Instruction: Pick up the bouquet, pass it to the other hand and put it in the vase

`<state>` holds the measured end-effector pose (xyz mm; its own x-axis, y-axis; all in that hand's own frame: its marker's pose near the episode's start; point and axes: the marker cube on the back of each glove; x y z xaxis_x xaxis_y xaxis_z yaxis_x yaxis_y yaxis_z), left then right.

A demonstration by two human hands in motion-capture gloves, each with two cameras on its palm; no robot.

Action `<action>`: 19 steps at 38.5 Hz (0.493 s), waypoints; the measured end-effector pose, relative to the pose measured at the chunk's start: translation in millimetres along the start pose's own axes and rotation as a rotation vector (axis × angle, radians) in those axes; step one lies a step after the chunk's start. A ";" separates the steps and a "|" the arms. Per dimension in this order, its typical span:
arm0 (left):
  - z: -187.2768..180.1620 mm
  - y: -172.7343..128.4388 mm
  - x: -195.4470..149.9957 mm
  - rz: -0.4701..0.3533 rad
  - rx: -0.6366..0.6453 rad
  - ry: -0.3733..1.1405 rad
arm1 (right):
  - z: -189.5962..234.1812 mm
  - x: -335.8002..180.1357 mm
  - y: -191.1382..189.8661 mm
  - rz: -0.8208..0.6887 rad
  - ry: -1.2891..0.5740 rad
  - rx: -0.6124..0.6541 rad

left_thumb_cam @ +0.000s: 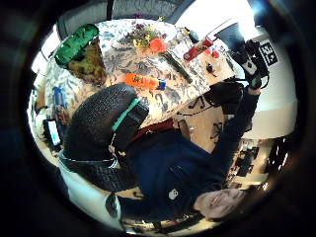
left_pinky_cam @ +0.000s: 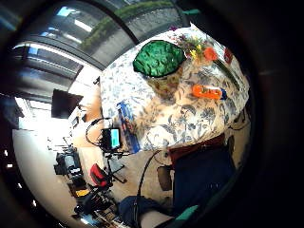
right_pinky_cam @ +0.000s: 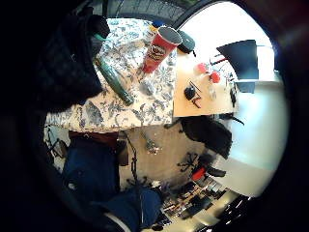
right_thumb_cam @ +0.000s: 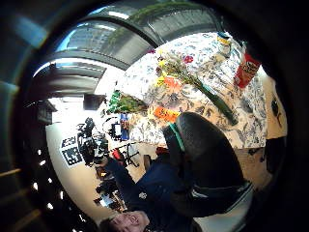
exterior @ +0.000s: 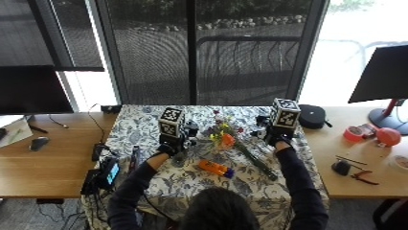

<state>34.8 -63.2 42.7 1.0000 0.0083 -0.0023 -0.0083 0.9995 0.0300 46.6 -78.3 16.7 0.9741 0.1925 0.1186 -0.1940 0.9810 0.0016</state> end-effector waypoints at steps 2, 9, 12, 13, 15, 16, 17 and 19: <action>-2.3 -1.9 -2.8 -0.012 0.001 0.004 | 1.1 1.9 -2.1 0.014 0.005 0.003; -8.9 -2.6 -12.3 -0.036 0.010 0.016 | 2.2 5.9 -2.6 0.039 0.009 -0.005; -7.4 -5.2 -15.8 -0.046 0.013 0.016 | 6.2 15.4 -8.1 0.079 0.014 -0.010; -7.7 -4.9 -16.1 -0.047 0.012 0.018 | 8.1 19.2 -10.3 0.095 0.013 -0.013; -9.4 -2.4 -15.4 -0.047 0.009 0.024 | 12.0 26.5 -14.5 0.130 0.009 -0.016; -9.6 -1.8 -15.1 -0.046 0.010 0.027 | 12.9 28.5 -14.3 0.149 0.007 -0.015; -9.0 -2.4 -15.0 -0.044 0.013 0.029 | 13.2 29.1 -12.3 0.166 0.001 -0.019; -6.6 -5.3 -14.9 -0.036 0.025 0.031 | 15.8 29.2 -6.7 0.198 -0.020 -0.059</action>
<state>20.0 -68.3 36.0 0.9991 -0.0262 -0.0343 0.0281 0.9981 0.0546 74.5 -79.6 35.9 0.9149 0.3818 0.1307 -0.3739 0.9239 -0.0819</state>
